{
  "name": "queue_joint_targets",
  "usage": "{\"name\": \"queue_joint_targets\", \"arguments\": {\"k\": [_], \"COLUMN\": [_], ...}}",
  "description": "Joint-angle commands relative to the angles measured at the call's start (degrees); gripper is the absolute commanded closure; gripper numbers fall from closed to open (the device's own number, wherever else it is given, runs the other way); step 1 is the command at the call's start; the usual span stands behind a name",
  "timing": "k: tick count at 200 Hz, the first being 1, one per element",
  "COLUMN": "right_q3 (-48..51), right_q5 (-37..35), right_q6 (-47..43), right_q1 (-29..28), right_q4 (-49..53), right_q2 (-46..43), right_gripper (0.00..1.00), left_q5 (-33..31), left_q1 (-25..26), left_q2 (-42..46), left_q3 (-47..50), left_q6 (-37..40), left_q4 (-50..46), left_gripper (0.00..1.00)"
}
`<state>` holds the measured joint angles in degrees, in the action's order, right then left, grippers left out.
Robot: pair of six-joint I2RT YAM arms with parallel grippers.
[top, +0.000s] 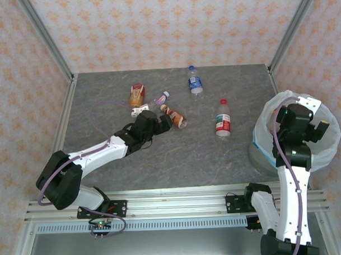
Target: Put the plastic bottles in the bin
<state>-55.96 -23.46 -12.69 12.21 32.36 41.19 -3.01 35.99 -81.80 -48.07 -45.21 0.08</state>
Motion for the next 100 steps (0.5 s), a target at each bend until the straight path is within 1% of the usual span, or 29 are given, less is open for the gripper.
{"name": "queue_joint_targets", "arguments": {"k": [1, 20, 38, 48, 80, 100], "right_q3": [-2.44, -0.44, 0.13, -0.27, -1.60, -3.19], "right_q5": [6.53, 14.40, 18.25, 20.86, 33.53, 39.87], "right_q6": [3.16, 4.09, 8.66, 11.33, 17.84, 18.26], "right_q1": [0.11, 0.18, 0.18, 0.17, 0.05, -0.30], "right_q4": [0.74, -3.36, -5.96, -6.59, -9.56, -8.77], "right_q2": [-1.54, -3.79, -5.12, -5.22, -4.53, -2.87], "right_gripper": [0.01, 0.01, 0.01, 0.01, 0.01, 0.01], "left_q5": [-0.74, -0.75, -0.35, -0.05, 0.10, 0.33], "left_q1": [-0.98, -1.77, -2.86, -3.60, -6.08, -8.03], "left_q2": [0.14, 0.63, 1.07, 1.44, 2.32, 2.28], "left_q3": [-0.27, -0.04, 0.29, 0.53, 0.94, 0.00], "left_q6": [-1.17, -0.89, -0.96, -1.26, -1.66, -2.45], "left_q4": [-2.16, -2.78, -3.48, -3.70, -5.90, -9.89], "left_gripper": [0.00, 0.00, 0.00, 0.00, 0.00, 0.00]}}
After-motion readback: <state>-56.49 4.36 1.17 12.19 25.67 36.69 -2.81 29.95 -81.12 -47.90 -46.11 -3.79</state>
